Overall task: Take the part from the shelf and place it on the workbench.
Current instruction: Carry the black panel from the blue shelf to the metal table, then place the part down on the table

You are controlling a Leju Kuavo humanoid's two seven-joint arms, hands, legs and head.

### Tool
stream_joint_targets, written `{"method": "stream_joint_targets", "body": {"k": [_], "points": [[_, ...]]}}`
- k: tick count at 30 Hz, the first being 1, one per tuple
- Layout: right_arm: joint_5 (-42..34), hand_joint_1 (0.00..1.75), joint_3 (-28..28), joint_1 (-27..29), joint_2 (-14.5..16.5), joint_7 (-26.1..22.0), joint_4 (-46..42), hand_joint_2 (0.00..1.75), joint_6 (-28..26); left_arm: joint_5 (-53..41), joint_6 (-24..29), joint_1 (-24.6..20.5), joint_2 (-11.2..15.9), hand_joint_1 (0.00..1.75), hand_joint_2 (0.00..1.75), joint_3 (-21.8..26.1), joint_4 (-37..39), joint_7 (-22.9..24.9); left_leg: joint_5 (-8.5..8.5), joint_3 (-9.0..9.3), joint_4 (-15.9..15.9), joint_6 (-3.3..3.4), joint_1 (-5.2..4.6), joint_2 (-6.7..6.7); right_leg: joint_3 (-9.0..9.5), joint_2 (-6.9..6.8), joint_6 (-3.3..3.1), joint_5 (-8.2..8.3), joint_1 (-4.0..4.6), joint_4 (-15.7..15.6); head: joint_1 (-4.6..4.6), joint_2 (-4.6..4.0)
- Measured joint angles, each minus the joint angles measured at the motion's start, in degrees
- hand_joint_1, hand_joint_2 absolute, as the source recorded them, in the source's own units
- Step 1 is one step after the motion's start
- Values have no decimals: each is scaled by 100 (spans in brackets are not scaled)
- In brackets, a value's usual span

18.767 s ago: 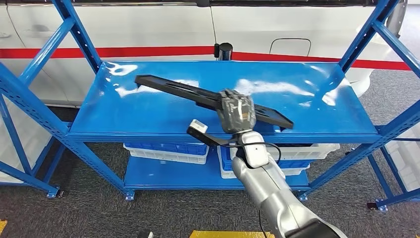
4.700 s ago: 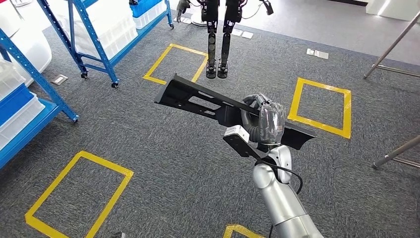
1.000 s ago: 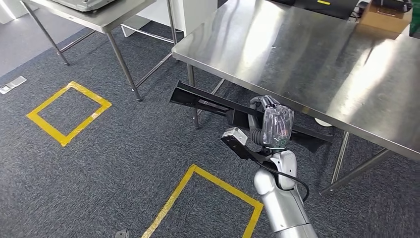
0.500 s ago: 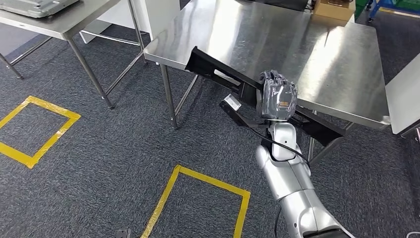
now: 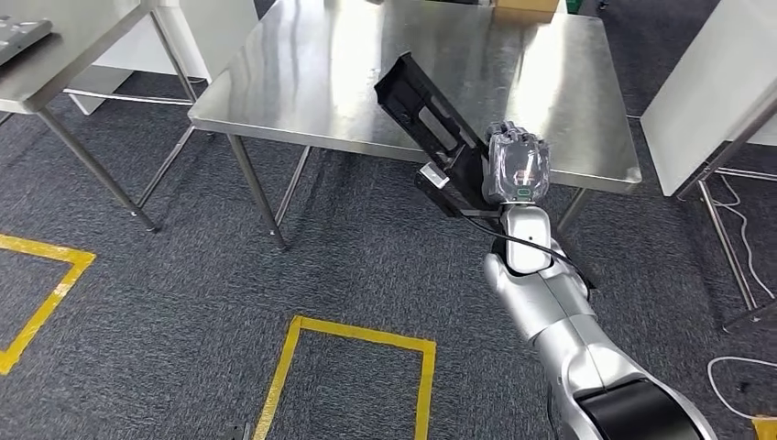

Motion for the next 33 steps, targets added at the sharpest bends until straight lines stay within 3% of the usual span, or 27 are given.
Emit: {"method": "stream_joint_targets", "body": {"k": [1,2,4,6,8,9,11,12,13,15,16,18,20,21,23,25,33], "points": [[0,175,10,-1,-3,8,52,175,16,-8,-3,1,1,0,0,1,0,2,116,10,-69,-8,15,-7,0,79,1,0,-4,8,0,0],[-1,175,17,-6,-7,14,94,175,26,-12,-8,0,1,0,0,0,-1,3,315,124,-345,-13,37,-30,0,157,4,0,-11,23,-1,0],[-1,175,25,-37,-4,27,154,175,39,-21,-26,0,1,0,0,-1,1,4,673,460,-1094,-28,107,-295,-36,308,34,-10,-10,77,0,0],[1,175,31,-76,2,36,202,175,62,-33,-39,-2,-3,0,0,-2,4,9,774,615,-1468,-17,129,-525,-116,447,118,5,5,112,6,0],[1,175,32,-91,-20,38,237,175,85,-50,-45,-5,-10,0,0,-4,4,14,780,619,-1501,57,90,-438,-185,589,227,56,8,79,9,0],[-1,175,31,-91,-43,40,250,175,90,-58,-47,-9,-15,0,0,-5,2,14,804,634,-1536,109,78,-359,-219,553,264,61,3,85,10,0],[-4,175,31,-105,-77,49,267,175,97,-69,-55,-17,-28,0,0,-8,-5,13,854,664,-1610,212,81,-190,-389,241,286,-83,17,374,50,0],[-7,175,31,-110,-81,54,270,175,102,-75,-63,-18,-30,0,0,-12,-8,11,863,672,-1626,239,73,-106,-551,32,274,-231,15,703,71,0],[-8,175,32,-111,-81,56,272,175,105,-81,-72,-17,-33,0,0,-17,-8,7,862,669,-1628,255,65,-33,-740,-91,269,-396,22,1099,90,0],[-10,175,27,-72,-87,49,276,175,114,-107,-82,-14,-35,0,0,-28,-8,-3,858,663,-1627,259,49,91,-984,-162,301,-585,14,1661,91,0],[-10,175,23,-48,-101,42,277,175,121,-122,-85,-16,-35,0,0,-34,-8,-9,857,661,-1626,258,46,131,-939,-176,333,-562,8,1633,92,0],[-9,175,15,-20,-136,33,275,175,135,-143,-115,-22,-36,0,0,-45,-8,-30,851,668,-1624,244,44,199,-513,-227,398,-332,-5,939,94,0],[-5,175,13,-18,-161,31,272,175,137,-158,-177,-34,-38,0,0,-51,-8,-64,843,674,-1622,200,18,238,-95,-291,376,-141,26,233,88,0],[-3,175,14,-14,-170,31,272,175,137,-169,-208,-41,-38,0,0,-56,-9,-82,832,673,-1613,182,0,246,-6,-307,341,-100,34,75,84,0],[-1,175,15,3,-187,34,272,175,137,-191,-257,-47,-39,0,0,-69,-9,-109,836,668,-1611,204,-12,245,8,-296,288,-78,33,38,77,0],[-1,175,14,17,-208,41,272,175,137,-210,-304,-48,-38,0,0,-80,-9,-127,851,671,-1627,239,3,242,8,-285,284,-76,24,39,75,0],[-1,175,17,91,-276,87,257,175,165,-268,-401,-56,-31,0,0,-86,-10,-181,859,684,-1651,219,15,245,4,-274,279,-75,26,44,74,0]]}}
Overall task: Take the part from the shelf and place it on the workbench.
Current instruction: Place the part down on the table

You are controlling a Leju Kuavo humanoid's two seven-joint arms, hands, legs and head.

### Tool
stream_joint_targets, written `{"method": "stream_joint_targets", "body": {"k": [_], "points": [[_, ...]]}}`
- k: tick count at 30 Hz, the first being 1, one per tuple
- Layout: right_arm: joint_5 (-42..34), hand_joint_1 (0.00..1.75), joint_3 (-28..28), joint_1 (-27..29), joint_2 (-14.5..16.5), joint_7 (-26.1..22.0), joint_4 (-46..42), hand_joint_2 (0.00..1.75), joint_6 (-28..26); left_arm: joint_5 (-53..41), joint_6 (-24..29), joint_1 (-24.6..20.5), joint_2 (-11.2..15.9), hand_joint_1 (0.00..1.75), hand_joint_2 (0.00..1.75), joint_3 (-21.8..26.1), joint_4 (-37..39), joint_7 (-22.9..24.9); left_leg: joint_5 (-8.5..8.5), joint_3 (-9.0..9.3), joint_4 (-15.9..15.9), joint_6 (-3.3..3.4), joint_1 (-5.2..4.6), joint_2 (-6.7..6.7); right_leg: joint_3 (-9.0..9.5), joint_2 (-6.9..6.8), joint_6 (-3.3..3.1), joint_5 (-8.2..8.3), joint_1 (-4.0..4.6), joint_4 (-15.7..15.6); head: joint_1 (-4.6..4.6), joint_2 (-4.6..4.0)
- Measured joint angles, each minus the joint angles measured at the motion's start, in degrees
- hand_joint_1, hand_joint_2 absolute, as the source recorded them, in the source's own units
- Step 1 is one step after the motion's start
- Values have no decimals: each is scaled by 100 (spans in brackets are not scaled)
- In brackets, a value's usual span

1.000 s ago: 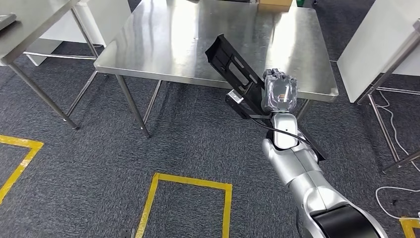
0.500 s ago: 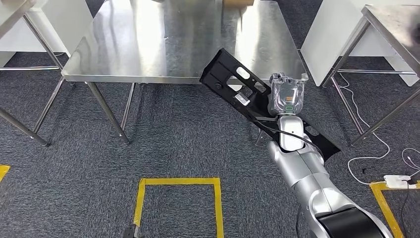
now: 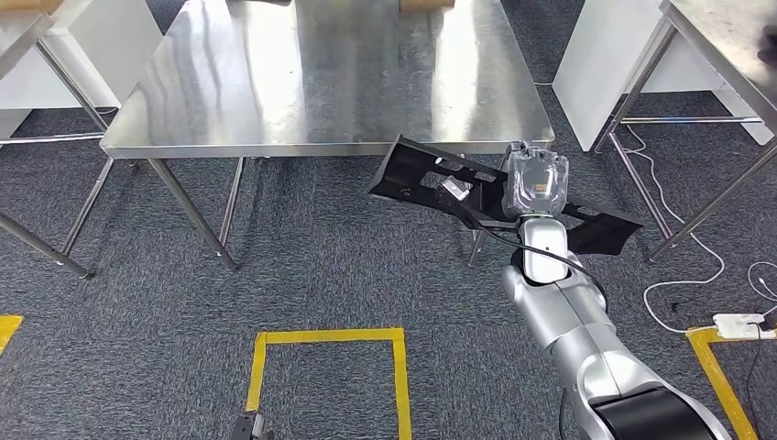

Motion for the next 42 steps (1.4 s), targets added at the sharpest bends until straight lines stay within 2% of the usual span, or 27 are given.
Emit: {"method": "stream_joint_targets", "body": {"k": [4,6,8,10,11,12,13,15,16,17,19,20,22,23,25,26,27,28,29,30,31,32,33,36,38,41,42], "points": [[0,175,2,21,-19,2,-28,175,10,-9,-1,-2,-1,0,0,1,0,-11,0,-9,-2,0,-27,-1,8,-4,12,9,-11,-17,1,0],[0,175,1,20,-36,3,-71,175,12,-11,-1,-7,-6,0,0,1,-1,-15,37,45,-95,5,-4,5,-40,-1,23,-27,-6,57,4,0],[0,175,1,19,-61,4,-98,175,17,-14,-3,-20,-11,0,0,1,-7,-17,74,100,-177,19,31,13,-275,7,18,-226,-11,516,13,0],[0,175,2,46,-89,5,-101,175,26,-19,-4,-29,-16,0,0,1,-11,-19,71,106,-181,27,33,6,-654,15,33,-491,-33,1261,16,0],[0,175,2,71,-103,7,-101,175,29,-22,-4,-27,-19,0,0,1,-11,-19,64,110,-178,20,38,-1,-792,16,65,-549,-48,1509,14,0],[0,175,2,93,-117,9,-101,175,27,-27,-3,-24,-20,0,0,1,-11,-19,53,116,-173,5,50,-9,-831,16,115,-521,-70,1553,15,0],[0,175,2,107,-126,11,-104,175,24,-31,-2,-22,-20,0,0,1,-11,-19,35,128,-164,-22,70,-16,-746,12,181,-402,-96,1353,15,0],[0,175,3,114,-137,13,-113,175,16,-37,1,-23,-19,0,0,1,-12,-19,-21,157,-131,-109,111,-23,-363,-25,311,-82,-142,561,18,0],[0,175,5,114,-138,13,-118,175,13,-37,3,-27,-18,0,0,1,-13,-19,-51,160,-108,-160,113,-23,-195,-30,319,15,-135,242,22,0],[0,175,7,120,-139,13,-121,175,10,-37,5,-29,-17,0,0,1,-14,-20,-73,159,-92,-202,107,-24,-103,-30,278,47,-120,69,15,0],[0,175,11,142,-147,13,-122,175,4,-35,11,-28,-17,0,0,1,-16,-21,-93,158,-91,-255,98,-19,-77,11,118,8,-80,38,-14,0],[0,175,11,151,-150,13,-126,175,2,-32,13,-27,-19,0,0,2,-17,-22,-111,164,-95,-281,113,-21,-72,29,37,-9,-88,42,-33,0],[1,175,10,146,-146,11,-137,175,-1,-25,16,-33,-19,0,0,2,-23,-24,-239,90,99,-312,138,-69,-28,71,-91,-51,-99,36,-50,0],[1,175,10,141,-133,10,-142,175,-2,-19,17,-35,-19,0,0,2,-25,-26,-370,-44,373,-312,139,-117,6,90,-146,-75,-99,29,-61,0],[2,175,11,147,-101,8,-142,175,-2,-4,28,-26,-14,0,0,3,-26,-27,-674,-514,1203,-281,122,-201,70,122,-232,-134,-57,31,-77,0],[2,175,13,159,-85,5,-141,175,-2,4,38,-17,-12,0,0,4,-26,-27,-735,-743,1541,-262,115,-222,111,140,-268,-167,-30,31,-80,0],[2,175,14,171,-72,3,-140,175,-2,9,47,-9,-8,0,0,5,-26,-28,-679,-895,1694,-239,108,-233,161,161,-294,-204,-6,32,-79,0],[2,175,14,176,-60,2,-140,175,-2,13,54,-4,-5,0,0,6,-26,-28,-496,-929,1608,-208,99,-238,221,183,-305,-246,13,32,-79,0],[2,175,15,176,-47,1,-140,175,-2,15,56,-2,-2,0,0,7,-26,-30,-220,-853,1303,-168,87,-243,291,203,-305,-295,25,32,-80,0],[2,175,15,173,-32,1,-139,175,-2,16,56,1,3,0,0,7,-26,-33,64,-722,898,-121,71,-260,349,220,-296,-346,31,28,-79,0],[2,175,15,163,-14,1,-139,175,-1,19,56,3,7,0,0,7,-26,-36,250,-575,531,-82,51,-280,394,237,-274,-396,52,26,-73,0],[3,175,16,153,2,1,-139,175,0,21,56,-1,10,0,0,7,-26,-40,336,-465,264,-63,26,-290,419,252,-247,-435,59,18,-71,0],[3,175,19,144,14,1,-139,175,1,23,56,-3,13,0,0,7,-27,-45,328,-406,120,-48,-1,-298,435,263,-208,-450,65,15,-69,0],[3,175,27,127,26,0,-144,175,2,37,56,-2,9,0,0,11,-31,-62,240,-268,-24,-1,-32,-288,484,245,-82,-462,78,52,-81,0],[2,175,32,92,33,-3,-146,175,3,48,55,-3,5,0,0,17,-34,-71,207,-134,-74,42,-13,-289,275,163,-45,-511,71,428,-67,0],[2,175,46,92,48,-8,-138,175,6,65,52,7,3,0,0,20,-33,-76,82,-2,-86,68,-4,-281,-469,99,-55,-756,37,1465,-55,0],[1,175,51,110,48,-9,-135,175,8,71,52,22,3,0,0,22,-33,-76,28,56,-86,66,-4,-284,-647,97,-42,-827,30,1602,-56,0]]}}
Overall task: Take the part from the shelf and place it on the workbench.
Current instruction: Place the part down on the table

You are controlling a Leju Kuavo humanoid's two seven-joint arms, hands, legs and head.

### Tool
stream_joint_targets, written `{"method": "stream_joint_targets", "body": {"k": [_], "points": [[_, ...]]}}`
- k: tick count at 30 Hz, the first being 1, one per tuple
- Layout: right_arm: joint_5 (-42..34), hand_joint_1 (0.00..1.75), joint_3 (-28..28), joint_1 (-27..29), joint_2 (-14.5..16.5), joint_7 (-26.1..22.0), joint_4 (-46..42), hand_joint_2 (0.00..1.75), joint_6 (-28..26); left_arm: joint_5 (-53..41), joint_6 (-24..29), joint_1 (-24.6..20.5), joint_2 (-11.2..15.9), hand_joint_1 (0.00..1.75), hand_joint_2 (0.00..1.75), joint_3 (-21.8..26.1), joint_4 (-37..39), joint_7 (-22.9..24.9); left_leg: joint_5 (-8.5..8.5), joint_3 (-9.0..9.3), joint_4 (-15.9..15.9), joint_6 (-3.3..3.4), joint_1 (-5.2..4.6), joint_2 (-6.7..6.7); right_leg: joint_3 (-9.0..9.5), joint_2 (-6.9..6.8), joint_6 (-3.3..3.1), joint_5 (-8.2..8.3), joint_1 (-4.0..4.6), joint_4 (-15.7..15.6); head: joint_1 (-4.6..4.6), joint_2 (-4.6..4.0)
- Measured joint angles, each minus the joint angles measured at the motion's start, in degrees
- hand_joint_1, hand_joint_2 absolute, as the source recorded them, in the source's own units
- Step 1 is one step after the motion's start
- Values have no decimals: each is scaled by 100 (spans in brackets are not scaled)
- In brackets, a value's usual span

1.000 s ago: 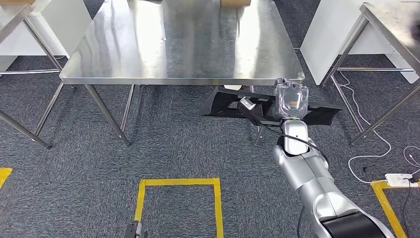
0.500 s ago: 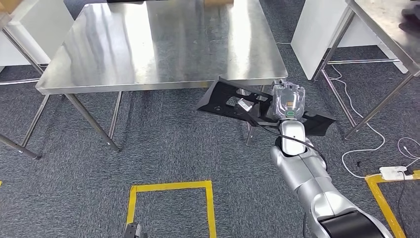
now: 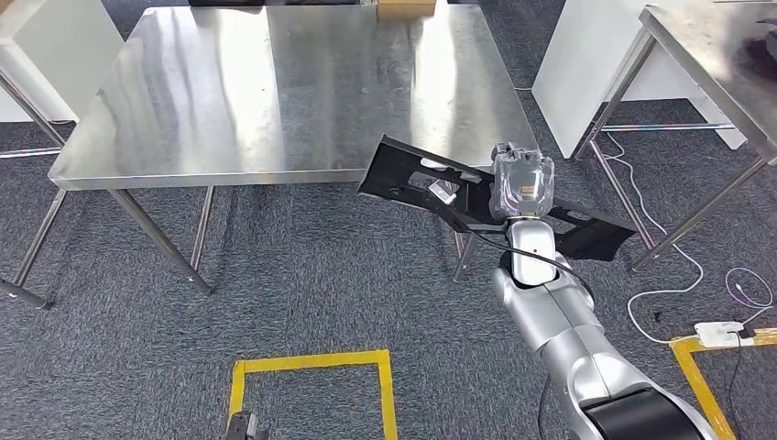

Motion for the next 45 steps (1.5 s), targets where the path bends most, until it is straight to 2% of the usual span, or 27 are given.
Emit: {"method": "stream_joint_targets", "body": {"k": [1,2,4,5,7,8,10,13,15,16,17,18,20,21,22,24,26,29,31,32,33,35,37,38,40,42,45], "points": [[-1,175,5,11,-1,0,4,175,2,3,-1,14,1,0,0,3,0,-1,-56,70,0,-9,2,-5,-75,-4,29,18,-9,-70,0,0],[-1,175,9,15,-1,0,8,175,3,5,-1,25,1,0,0,5,0,-2,-118,152,0,-23,6,-10,-52,-14,87,154,-19,-343,-1,0],[-1,175,15,7,-5,0,20,175,4,7,-1,36,-1,0,0,8,1,-3,-250,308,-1,-74,9,-8,140,-85,192,701,-23,-1153,7,0],[-1,175,18,1,-4,0,30,175,7,7,-1,37,-2,0,0,8,1,-3,-311,363,-11,-110,4,-4,233,-124,175,921,-1,-1455,19,0],[0,175,31,-13,3,2,49,175,9,7,-1,34,-3,0,0,9,1,-3,-376,447,-40,-183,-14,15,326,-149,19,1123,57,-1687,21,0],[0,175,36,-21,6,5,52,175,8,6,-1,31,-5,0,0,10,1,-3,-378,474,-51,-212,-17,23,383,-128,-89,1097,61,-1701,16,0],[-1,175,39,-43,4,16,51,175,3,5,-1,24,-6,0,0,9,-1,-3,-333,400,172,-244,-6,31,509,-97,-224,1067,20,-1752,2,0],[1,175,40,-80,23,26,52,175,2,4,-4,15,-4,0,0,8,-1,-2,-442,-189,1089,-280,13,23,692,-64,-369,954,5,-1778,-13,0],[1,175,52,-72,45,30,70,175,11,4,-7,30,-1,0,0,8,0,4,-763,-627,1515,-323,15,23,814,-31,-403,846,18,-1778,-16,0],[1,175,63,-68,53,33,84,175,22,4,-7,38,3,0,0,9,0,10,-853,-763,1527,-336,16,24,891,-14,-397,783,23,-1778,-16,0],[1,175,79,-70,62,40,97,175,35,4,-7,44,7,0,0,9,0,15,-795,-805,1356,-334,16,25,980,1,-387,716,28,-1778,-17,0],[1,175,97,-82,73,46,108,175,54,4,-7,46,10,0,0,11,0,19,-567,-758,1042,-314,15,26,1066,9,-374,650,33,-1778,-18,0],[2,175,139,-145,112,62,131,175,106,4,-5,48,20,0,0,21,0,24,100,-603,307,-234,-4,18,1216,36,-331,519,57,-1772,-18,0],[2,175,164,-194,137,66,145,175,139,5,-3,48,25,0,0,28,-1,27,329,-535,81,-195,-21,8,1259,52,-298,459,72,-1776,-16,0],[3,175,191,-249,164,70,158,175,175,5,2,48,30,0,0,36,-1,30,439,-498,-47,-155,-39,1,1294,71,-257,428,88,-1757,-19,0],[4,175,242,-382,218,79,172,175,253,10,9,42,32,0,0,45,-3,35,410,-393,-98,-76,-59,-6,1321,83,-182,377,101,-1725,-22,0],[5,175,285,-535,261,98,181,175,340,14,10,29,30,0,0,61,-5,31,379,-267,-132,2,-55,-3,1180,53,-148,321,90,-1427,-21,-1],[4,175,360,-696,298,121,223,175,464,9,11,13,29,0,0,78,-7,37,274,-102,-139,49,-46,-14,481,13,-122,79,56,-379,-19,0],[3,175,403,-739,316,128,264,175,532,5,15,23,28,0,0,85,-7,50,161,25,-139,39,-46,-44,127,6,-96,-136,45,-117,-19,0],[3,175,420,-762,324,133,287,175,562,4,17,27,28,0,0,90,-7,56,100,100,-139,30,-47,-62,85,3,-72,-123,42,-275,-18,0],[3,175,436,-795,330,140,308,175,590,4,19,28,28,0,0,93,-7,61,38,182,-140,19,-49,-75,133,0,-31,43,44,-609,-19,0],[3,175,480,-882,346,154,356,175,648,4,25,26,21,0,0,101,-2,70,-79,318,-148,-13,-46,-88,309,-23,12,628,79,-1417,-22,0],[2,175,532,-986,383,161,396,175,699,4,38,16,6,0,0,118,5,79,-153,393,-150,-77,-43,-94,444,-42,-70,973,148,-1848,-8,0],[1,175,556,-1038,408,164,412,175,723,4,44,13,0,0,0,128,7,85,-155,427,-135,-113,-50,-91,481,-41,-144,999,162,-1913,0,0],[1,175,590,-1121,465,168,432,175,759,8,56,13,-5,0,0,149,6,95,-178,445,-28,-168,-60,-69,642,-32,-272,1091,91,-2008,0,0],[1,175,627,-1190,530,164,465,175,779,13,69,8,-4,0,0,167,6,96,-315,259,403,-216,-47,-46,818,-41,-370,1156,10,-2051,-29,0],[3,175,694,-1249,639,129,531,175,812,33,93,8,6,0,0,181,7,95,-752,-418,1372,-325,18,-29,912,-43,-416,1084,-6,-2045,-41,0]]}}
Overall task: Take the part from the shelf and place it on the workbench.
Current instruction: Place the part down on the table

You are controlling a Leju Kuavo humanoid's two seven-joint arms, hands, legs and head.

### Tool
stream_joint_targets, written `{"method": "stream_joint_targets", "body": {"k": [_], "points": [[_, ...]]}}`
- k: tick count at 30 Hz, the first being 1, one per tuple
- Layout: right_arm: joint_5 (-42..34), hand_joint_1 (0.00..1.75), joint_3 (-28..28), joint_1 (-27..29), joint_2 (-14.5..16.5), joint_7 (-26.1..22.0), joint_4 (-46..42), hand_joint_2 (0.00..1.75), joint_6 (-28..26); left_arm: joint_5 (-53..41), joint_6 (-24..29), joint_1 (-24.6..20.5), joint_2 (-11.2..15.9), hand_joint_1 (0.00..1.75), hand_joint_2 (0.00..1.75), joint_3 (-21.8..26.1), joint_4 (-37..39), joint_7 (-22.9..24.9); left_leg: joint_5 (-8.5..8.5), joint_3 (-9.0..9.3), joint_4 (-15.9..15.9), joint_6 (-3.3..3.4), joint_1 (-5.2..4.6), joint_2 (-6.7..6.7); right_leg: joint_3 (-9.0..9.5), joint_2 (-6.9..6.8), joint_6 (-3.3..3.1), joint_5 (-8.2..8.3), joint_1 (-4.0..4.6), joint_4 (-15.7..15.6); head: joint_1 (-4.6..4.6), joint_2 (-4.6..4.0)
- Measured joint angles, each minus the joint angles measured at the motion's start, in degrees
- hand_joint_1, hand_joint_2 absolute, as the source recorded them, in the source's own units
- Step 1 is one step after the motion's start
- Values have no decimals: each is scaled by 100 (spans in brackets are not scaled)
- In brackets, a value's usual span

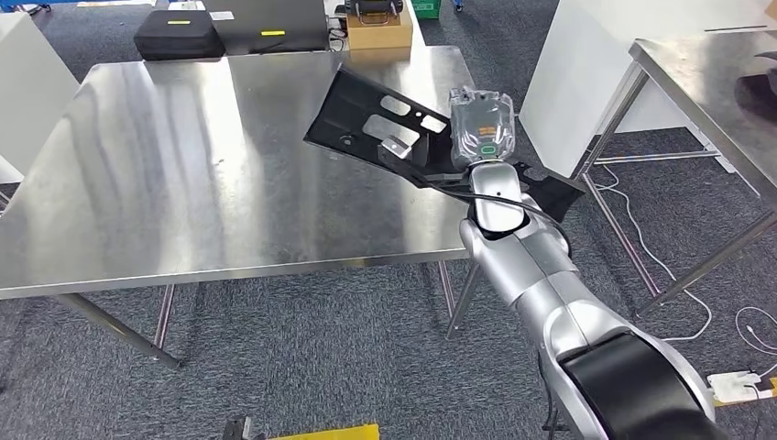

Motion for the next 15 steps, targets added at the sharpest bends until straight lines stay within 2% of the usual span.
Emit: {"method": "stream_joint_targets", "body": {"k": [1,2,3,4,5,6,7,8,9,11,12,13,15], "points": [[1,175,16,-2,31,-11,27,175,10,10,9,5,4,0,0,4,0,-1,-78,-165,100,-41,33,12,17,10,19,-33,-17,8,-3,0],[1,175,28,-2,57,-20,55,175,15,19,17,8,7,0,0,11,0,-2,-14,-238,11,-85,72,29,37,20,54,-74,-42,24,-2,0],[0,175,36,-3,77,-23,82,175,17,22,20,11,11,0,0,20,0,-5,217,-205,-274,-133,114,48,56,27,100,-122,-73,55,-1,0],[-1,175,45,-4,97,-25,106,175,17,25,20,16,13,0,0,30,1,-8,547,-110,-666,-193,165,65,66,32,157,-183,-93,105,-5,0],[-1,175,56,-5,117,-28,129,175,17,27,20,21,10,0,0,40,5,-11,761,-29,-1001,-224,196,64,64,37,216,-247,-108,179,-23,0],[-1,175,70,-9,135,-33,152,175,17,29,20,23,7,0,0,48,8,-16,895,43,-1221,-211,212,60,36,42,276,-307,-98,240,-37,0],[0,175,85,-7,151,-43,173,175,17,33,20,29,3,0,0,53,11,-20,946,64,-1307,-166,209,50,6,46,334,-357,-73,288,-46,0],[1,175,98,-7,163,-53,192,175,17,37,20,33,1,0,0,57,14,-23,901,52,-1279,-89,179,37,-15,50,382,-387,-58,314,-52,0],[0,175,109,-7,173,-61,207,175,17,39,20,35,1,0,0,60,13,-26,934,64,-1256,-14,155,33,-23,51,426,-409,-47,311,-46,0],[-1,175,123,-13,185,-66,233,175,12,44,21,38,0,0,0,71,12,-29,953,93,-1259,88,130,23,-73,39,470,-492,-80,449,-34,0],[-2,175,129,-24,186,-66,249,175,9,46,22,31,1,0,0,78,11,-32,944,119,-1267,131,129,20,-193,32,470,-587,-94,686,-28,0],[-2,175,134,-33,186,-66,269,175,7,49,23,24,2,0,0,84,10,-34,923,139,-1272,166,129,18,-395,24,458,-713,-101,1048,-18,0],[-2,175,149,-38,192,-66,320,175,7,50,24,15,2,0,0,89,9,-37,874,174,-1272,216,108,14,-894,22,446,-943,-81,1873,-10,0]]}}
